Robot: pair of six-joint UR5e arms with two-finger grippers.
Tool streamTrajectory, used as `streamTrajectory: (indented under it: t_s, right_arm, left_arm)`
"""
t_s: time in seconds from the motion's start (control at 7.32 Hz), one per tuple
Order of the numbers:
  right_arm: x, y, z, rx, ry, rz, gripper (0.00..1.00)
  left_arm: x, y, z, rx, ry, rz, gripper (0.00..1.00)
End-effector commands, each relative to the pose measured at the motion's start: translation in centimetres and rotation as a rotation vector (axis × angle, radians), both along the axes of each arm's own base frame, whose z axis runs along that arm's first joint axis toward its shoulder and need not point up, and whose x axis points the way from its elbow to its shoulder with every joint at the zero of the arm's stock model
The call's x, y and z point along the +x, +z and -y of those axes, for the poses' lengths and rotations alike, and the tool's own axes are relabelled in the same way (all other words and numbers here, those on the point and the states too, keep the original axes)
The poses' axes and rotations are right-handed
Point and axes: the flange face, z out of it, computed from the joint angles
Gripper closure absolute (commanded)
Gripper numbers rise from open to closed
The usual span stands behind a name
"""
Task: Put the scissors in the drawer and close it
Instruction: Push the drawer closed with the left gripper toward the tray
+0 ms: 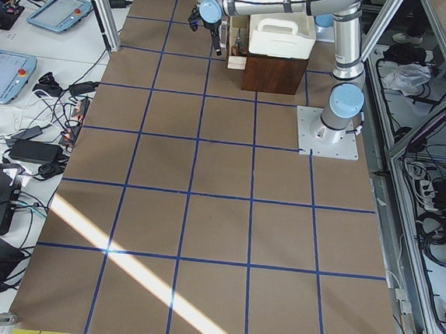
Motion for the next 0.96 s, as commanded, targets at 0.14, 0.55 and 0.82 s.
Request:
streamTrajectory:
  t_s: [0.14,0.55,0.82]
  right_arm:
    - [0.0,0.0,-0.1,0.0,0.001,0.005,0.0]
    - [-0.1,0.0,0.0,-0.003,-0.001,-0.006,0.0]
    - [0.1,0.2,-0.1,-0.007,-0.009,0.007,0.0]
  left_arm:
    - [0.0,-1.0,-1.3,0.09,0.002,0.015,0.0]
    - [0.0,-0.7,-2.5,0.165,0.01,0.015,0.0]
    - [0.1,-1.0,-3.2,0.212,0.009,0.03,0.0]
